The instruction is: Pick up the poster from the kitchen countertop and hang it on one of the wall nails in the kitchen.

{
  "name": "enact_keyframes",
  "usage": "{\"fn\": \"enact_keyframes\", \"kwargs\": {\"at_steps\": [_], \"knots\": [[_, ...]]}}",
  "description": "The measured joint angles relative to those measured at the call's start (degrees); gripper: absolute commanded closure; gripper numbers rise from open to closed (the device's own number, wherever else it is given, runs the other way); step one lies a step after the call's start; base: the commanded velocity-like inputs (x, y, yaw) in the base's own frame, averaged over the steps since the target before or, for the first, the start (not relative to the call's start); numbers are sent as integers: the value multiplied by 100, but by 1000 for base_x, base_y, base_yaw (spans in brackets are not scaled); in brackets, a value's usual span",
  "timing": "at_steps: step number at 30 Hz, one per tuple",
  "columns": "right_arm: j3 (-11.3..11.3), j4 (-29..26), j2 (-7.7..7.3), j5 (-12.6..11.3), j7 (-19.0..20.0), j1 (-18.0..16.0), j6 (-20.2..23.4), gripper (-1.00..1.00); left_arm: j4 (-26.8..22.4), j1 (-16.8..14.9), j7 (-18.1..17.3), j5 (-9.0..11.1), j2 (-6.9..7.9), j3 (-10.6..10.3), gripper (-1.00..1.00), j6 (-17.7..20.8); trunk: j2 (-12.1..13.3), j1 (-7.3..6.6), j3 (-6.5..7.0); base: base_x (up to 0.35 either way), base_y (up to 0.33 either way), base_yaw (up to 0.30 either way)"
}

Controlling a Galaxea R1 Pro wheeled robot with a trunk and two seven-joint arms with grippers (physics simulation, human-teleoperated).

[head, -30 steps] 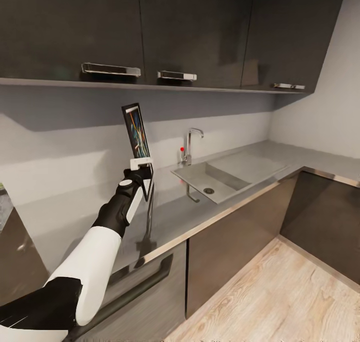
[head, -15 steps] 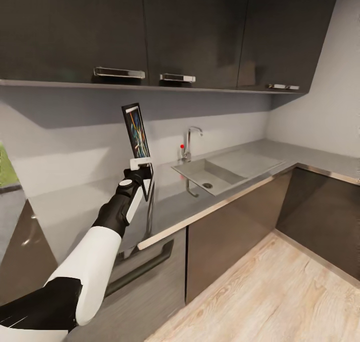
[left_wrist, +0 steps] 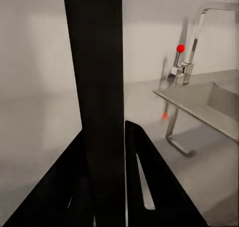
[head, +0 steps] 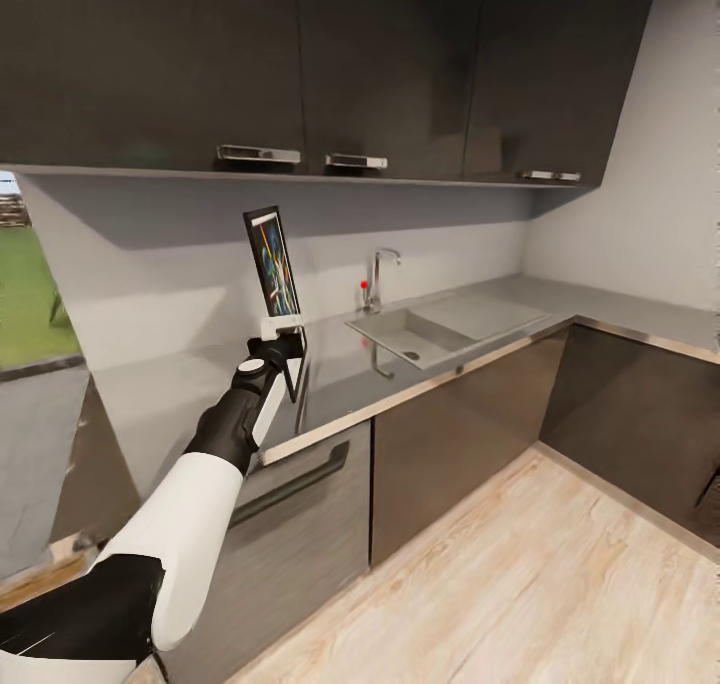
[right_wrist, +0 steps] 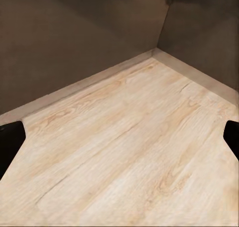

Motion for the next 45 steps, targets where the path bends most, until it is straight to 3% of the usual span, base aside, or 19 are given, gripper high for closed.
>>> {"fn": "enact_keyframes", "kwargs": {"at_steps": [45], "knots": [[-2,4,-6,6,0,0,3,-100,-14,0,-31,1,0,-33,100,-1,-1,-2,0,-327,0,0]]}}
